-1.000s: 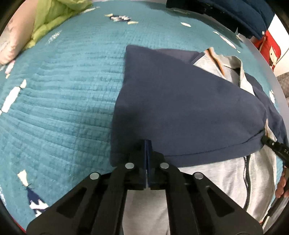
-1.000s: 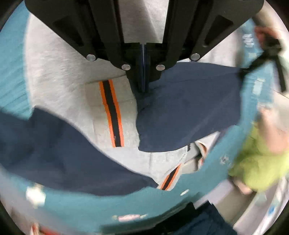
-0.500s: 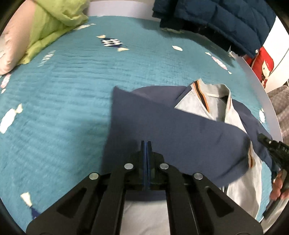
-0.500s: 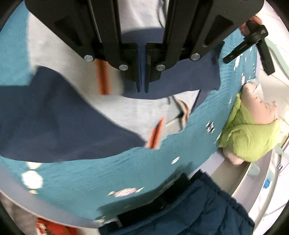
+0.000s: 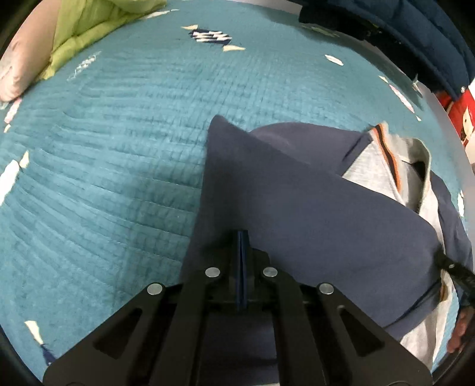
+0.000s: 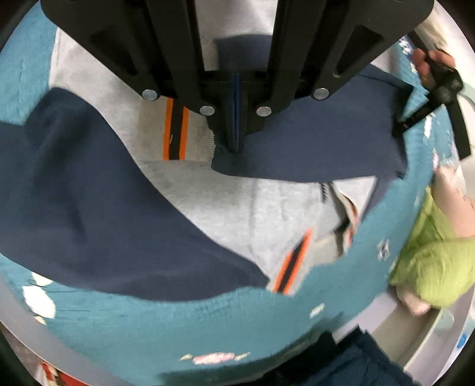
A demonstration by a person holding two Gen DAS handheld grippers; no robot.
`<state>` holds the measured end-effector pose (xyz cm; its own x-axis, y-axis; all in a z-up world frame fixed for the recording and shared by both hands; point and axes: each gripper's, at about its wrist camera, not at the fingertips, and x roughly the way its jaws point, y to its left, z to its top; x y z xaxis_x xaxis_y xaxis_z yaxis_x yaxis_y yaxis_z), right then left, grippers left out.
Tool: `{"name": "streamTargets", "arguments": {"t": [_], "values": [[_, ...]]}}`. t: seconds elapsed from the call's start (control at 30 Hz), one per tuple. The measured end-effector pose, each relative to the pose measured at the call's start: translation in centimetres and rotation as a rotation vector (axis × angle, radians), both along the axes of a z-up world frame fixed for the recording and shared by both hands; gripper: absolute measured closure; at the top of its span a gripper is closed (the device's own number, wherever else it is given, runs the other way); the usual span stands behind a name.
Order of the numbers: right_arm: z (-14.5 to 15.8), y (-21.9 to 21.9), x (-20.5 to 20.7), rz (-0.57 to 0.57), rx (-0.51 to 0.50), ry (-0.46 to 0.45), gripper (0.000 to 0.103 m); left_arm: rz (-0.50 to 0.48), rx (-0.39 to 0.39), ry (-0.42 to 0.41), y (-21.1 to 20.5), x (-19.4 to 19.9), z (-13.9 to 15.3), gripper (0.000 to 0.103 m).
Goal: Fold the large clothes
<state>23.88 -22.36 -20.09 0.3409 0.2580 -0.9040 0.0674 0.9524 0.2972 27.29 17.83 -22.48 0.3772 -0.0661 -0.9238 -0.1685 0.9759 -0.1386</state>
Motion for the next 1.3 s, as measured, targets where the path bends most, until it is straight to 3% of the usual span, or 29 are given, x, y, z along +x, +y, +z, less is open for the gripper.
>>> {"name": "streamTargets", "arguments": {"t": [0.23, 0.3, 0.47, 0.57, 0.6, 0.63, 0.67, 0.7, 0.73, 0.8, 0.93, 1.13, 1.3], "values": [[2.8, -0.6, -0.6, -0.027, 0.020, -0.017, 0.103, -0.008, 0.059, 0.012, -0.4, -0.6, 1.4, 0.099], [4.0, -1.3, -1.4, -0.040, 0.048, -0.045, 0.097, -0.013, 0.083, -0.009, -0.8, -1.4, 2.6, 0.099], [6.9, -4.5, -3.4, -0.096, 0.070, -0.108, 0.097, -0.058, 0.036, -0.062, -2.6, -2.8, 5.8, 0.099], [8.1, -7.0, -5.1, -0.150, 0.052, -0.128, 0.097, -0.096, 0.033, -0.090, -4.6, -3.9, 7.4, 0.090], [8.4, -8.2, -5.9, -0.179, 0.052, -0.132, 0.097, -0.112, 0.035, -0.097, -5.5, -4.3, 7.8, 0.079], [8.6, -8.9, -6.4, -0.201, 0.050, -0.133, 0.094, -0.121, 0.040, -0.103, -6.1, -4.6, 8.1, 0.060], [8.8, -10.2, -7.3, -0.231, 0.044, -0.137, 0.088, -0.128, 0.048, -0.115, -6.9, -4.9, 8.3, 0.047], [9.0, -11.5, -8.4, -0.270, 0.026, -0.144, 0.072, -0.136, 0.057, -0.136, -7.8, -5.5, 8.4, 0.035], [9.3, -13.2, -9.7, -0.328, -0.004, -0.153, 0.051, -0.147, 0.057, -0.139, -8.4, -5.8, 8.4, 0.036], [9.6, -15.8, -12.1, -0.426, -0.042, -0.166, 0.034, -0.181, 0.038, -0.118, -10.0, -6.4, 8.1, 0.035], [9.2, -20.6, -16.0, -0.573, -0.067, -0.157, 0.025, -0.229, 0.020, -0.104, -12.5, -7.6, 7.7, 0.034], [6.8, -27.4, -21.0, -0.791, -0.131, -0.061, 0.022, -0.320, 0.033, -0.087, -16.4, -9.4, 7.0, 0.032], [4.6, -30.7, -23.5, -0.940, -0.089, -0.051, 0.022, -0.368, 0.042, -0.063, -18.3, -10.0, 6.4, 0.032]]}}
